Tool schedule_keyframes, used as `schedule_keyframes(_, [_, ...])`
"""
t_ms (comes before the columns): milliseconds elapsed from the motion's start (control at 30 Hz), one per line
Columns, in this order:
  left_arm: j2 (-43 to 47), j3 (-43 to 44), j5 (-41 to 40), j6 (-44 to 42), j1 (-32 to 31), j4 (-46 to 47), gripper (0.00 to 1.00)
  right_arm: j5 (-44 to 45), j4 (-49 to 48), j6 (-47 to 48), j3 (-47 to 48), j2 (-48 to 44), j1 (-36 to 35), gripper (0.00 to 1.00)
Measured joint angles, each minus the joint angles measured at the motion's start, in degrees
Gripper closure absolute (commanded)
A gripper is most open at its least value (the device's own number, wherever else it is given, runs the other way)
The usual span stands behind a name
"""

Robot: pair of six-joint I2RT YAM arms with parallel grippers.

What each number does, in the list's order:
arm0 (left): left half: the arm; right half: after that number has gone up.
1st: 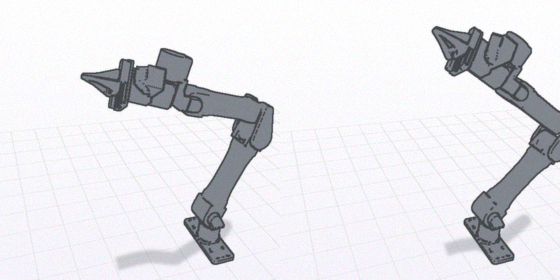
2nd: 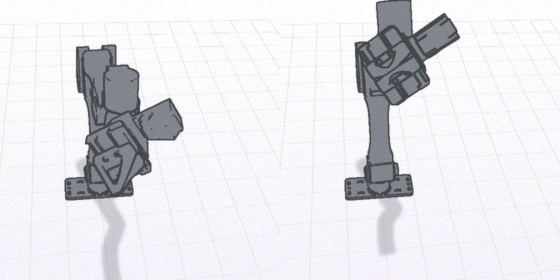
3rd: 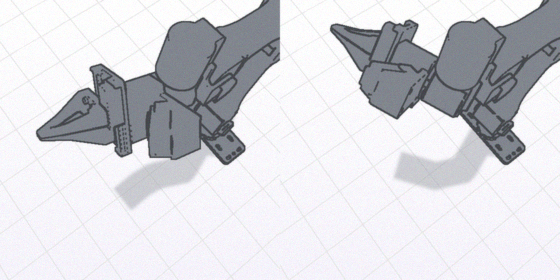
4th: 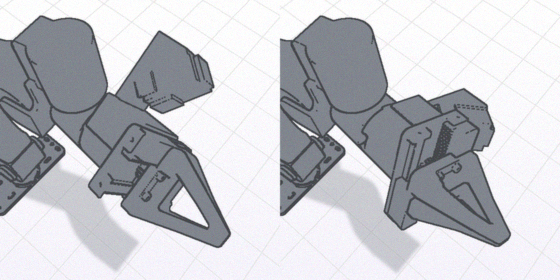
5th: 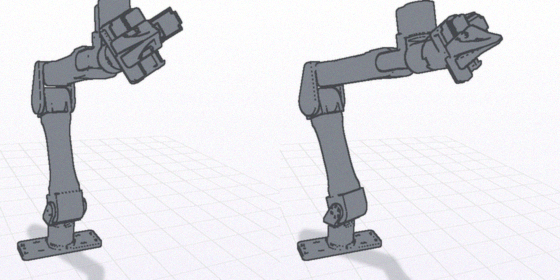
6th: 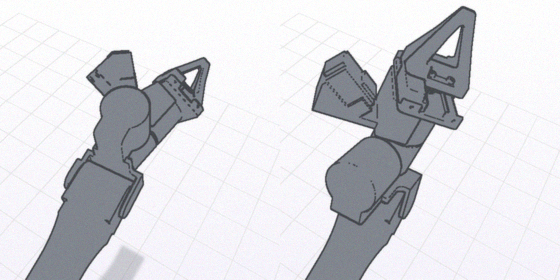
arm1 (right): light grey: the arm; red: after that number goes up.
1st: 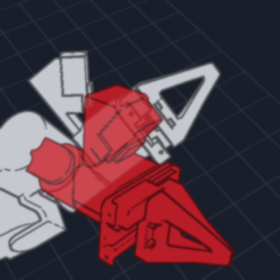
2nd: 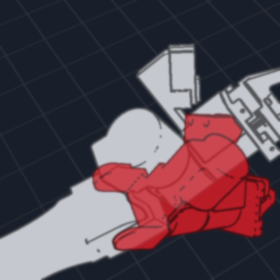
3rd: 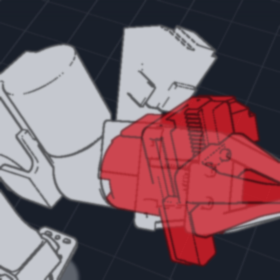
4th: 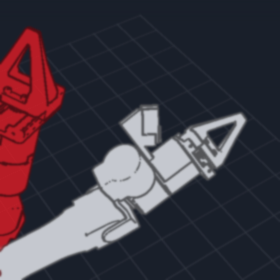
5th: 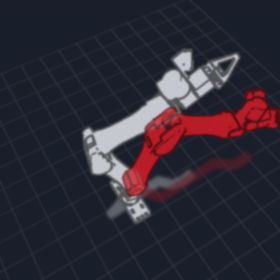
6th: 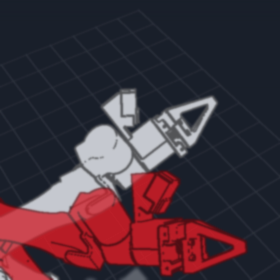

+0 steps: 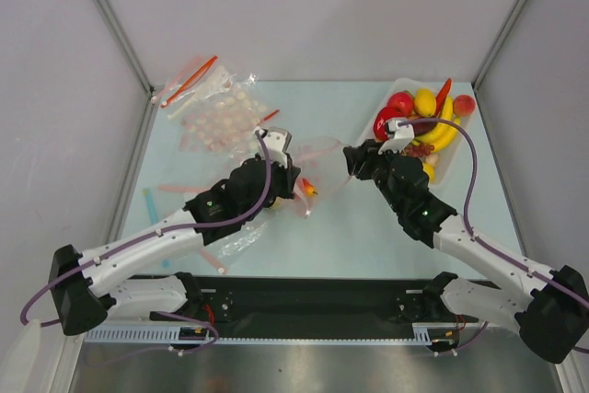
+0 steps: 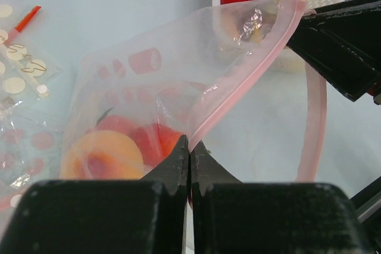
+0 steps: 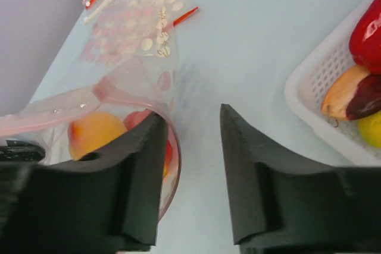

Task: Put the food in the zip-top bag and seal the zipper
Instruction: Adjust the zipper food storage bag at the center of the board.

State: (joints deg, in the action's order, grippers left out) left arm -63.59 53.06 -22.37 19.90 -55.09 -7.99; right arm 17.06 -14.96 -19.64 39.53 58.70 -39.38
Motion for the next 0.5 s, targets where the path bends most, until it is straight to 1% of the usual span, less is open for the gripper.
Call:
schedule_keyframes(167, [0.7,0.0,-2.1,0.5,0.0,-0.3,1.0,-1.4,0.3,-0.3,0.0,-0.9,0.8,0.41])
schedule_keyframes(233, [0.9,0.0,-3.2,0.8,0.0,-0.3,1.0,-1.9,0.3,-0.4,-0.3,-2.7,0.9,0.32])
schedule_keyframes(267, [1.0,0.0,-3.8,1.0,0.0,-0.3,1.0,-1.9,0.3,-0.5,-0.5,-4.0,0.9,0.3])
schedule_keyframes(333, [1.0,0.0,-4.7,1.2,0.0,-0.4,1.0,-1.8,0.0,-0.5,-1.2,-6.7,0.9,0.22])
schedule_keyframes(367, [1.0,0.0,-5.1,1.3,0.0,-0.7,0.99,-1.4,-0.1,-0.6,-1.7,-8.2,0.9,0.2])
schedule_keyframes(400, [1.0,0.0,-5.6,1.6,0.0,-1.0,1.0,-0.7,-0.4,-0.9,-2.2,-9.9,0.9,0.07])
schedule_keyframes(433, [1.0,0.0,-6.1,1.7,0.0,-1.4,1.0,0.4,-0.8,-1.3,-2.6,-11.3,1.0,0.01])
schedule_keyframes(500, [1.0,0.0,-6.8,2.0,0.0,-2.2,1.0,2.8,-1.3,-2.5,-3.3,-13.4,1.0,0.0])
